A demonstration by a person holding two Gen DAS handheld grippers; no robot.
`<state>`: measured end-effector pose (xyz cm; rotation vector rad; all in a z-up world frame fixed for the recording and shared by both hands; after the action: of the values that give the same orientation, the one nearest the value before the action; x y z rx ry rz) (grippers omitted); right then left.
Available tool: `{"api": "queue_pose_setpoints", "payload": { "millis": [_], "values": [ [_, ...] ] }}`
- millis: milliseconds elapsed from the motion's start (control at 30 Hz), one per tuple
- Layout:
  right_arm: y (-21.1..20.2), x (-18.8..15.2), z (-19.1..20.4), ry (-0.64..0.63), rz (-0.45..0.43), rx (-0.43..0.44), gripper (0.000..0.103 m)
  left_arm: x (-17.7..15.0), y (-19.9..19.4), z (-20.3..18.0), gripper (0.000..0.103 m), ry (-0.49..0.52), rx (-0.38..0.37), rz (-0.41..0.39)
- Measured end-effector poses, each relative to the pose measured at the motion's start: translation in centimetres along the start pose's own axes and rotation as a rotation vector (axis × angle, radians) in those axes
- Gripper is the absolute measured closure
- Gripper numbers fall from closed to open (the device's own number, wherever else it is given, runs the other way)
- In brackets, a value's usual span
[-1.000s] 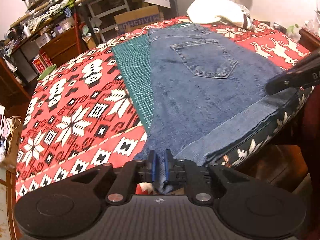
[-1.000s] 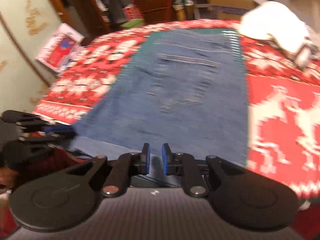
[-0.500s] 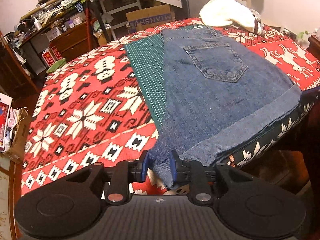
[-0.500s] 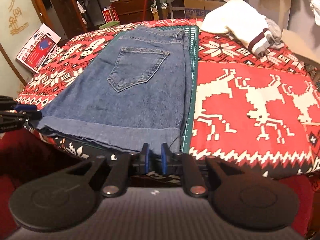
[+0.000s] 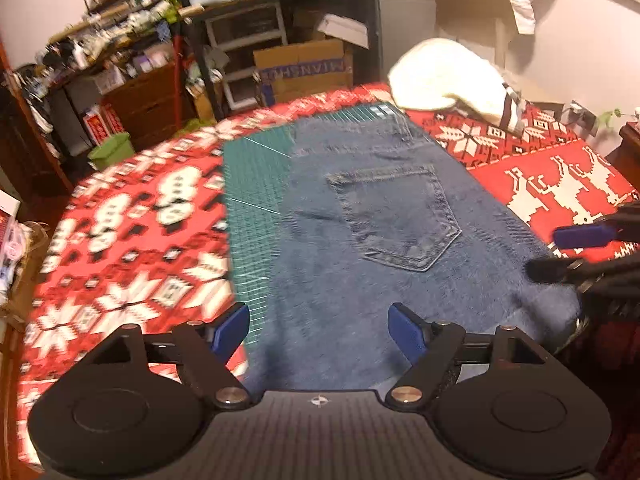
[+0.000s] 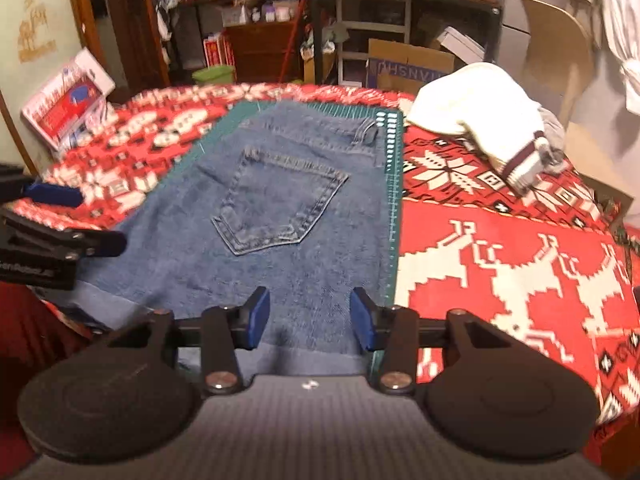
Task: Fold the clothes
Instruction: 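Position both open grippers over the cuffed hem of the shorts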
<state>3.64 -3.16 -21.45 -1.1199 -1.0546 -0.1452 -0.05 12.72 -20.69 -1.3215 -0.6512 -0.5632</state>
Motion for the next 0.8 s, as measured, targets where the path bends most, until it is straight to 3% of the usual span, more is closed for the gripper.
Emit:
{"api": "queue_pose_setpoints", "payload": {
  "millis": [167, 233, 333, 433, 600, 667, 733, 800],
  "values": [
    [2.0, -0.9, -0.1, -0.023, 0.035, 0.004, 0.054, -0.6, 3.9, -1.2, 0.033, 0.006, -0.044, 0.057],
    [2.4, -1.3, -0.2, -0.031, 0.045, 0.003, 0.049, -0.9, 5.3, -1.6, 0.033, 0.011, -0.059, 0.080],
    [2.9, -1.9, -0.4, -0.044, 0.060, 0.003, 0.037, -1.5, 6.1, -1.2, 0.019, 0.021, -0.063, 0.077],
    [3.5, -2.5, -0.6, -0.057, 0.075, 0.002, 0.037, -2.1, 6.4, -0.3, 0.011, -0.016, -0.097, 0.096],
    [4.1, -2.8, -0.9, -0.043, 0.106, 0.000, 0.036, -2.4, 6.5, -0.3, 0.005, 0.013, -0.108, 0.105],
    [4.5, -2.7, -1.2, -0.032, 0.134, -0.027, 0.030, -2.4, 6.7, -0.3, 0.000, 0.023, -0.103, 0.106],
    [4.9, -2.7, -1.7, 0.001, 0.164, -0.054, 0.012, -2.5, 6.7, -0.3, 0.000, 0.023, -0.104, 0.097],
    [5.1, -2.8, -2.5, 0.070, 0.189, -0.055, 0.012, -2.6, 6.6, -0.3, 0.000, 0.020, -0.105, 0.083]
  ]
}}
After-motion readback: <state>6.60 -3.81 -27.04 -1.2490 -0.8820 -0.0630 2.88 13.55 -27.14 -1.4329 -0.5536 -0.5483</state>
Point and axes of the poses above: each gripper's, at about its wrist camera, not at the fingertips, and y roughly the way its jaws point, z to its left, x to its top, the point moved 9 cm from there along y, roughly the way its jaws point, and after that the axes turned 6 degrees about -z, right-handed, at the moved point
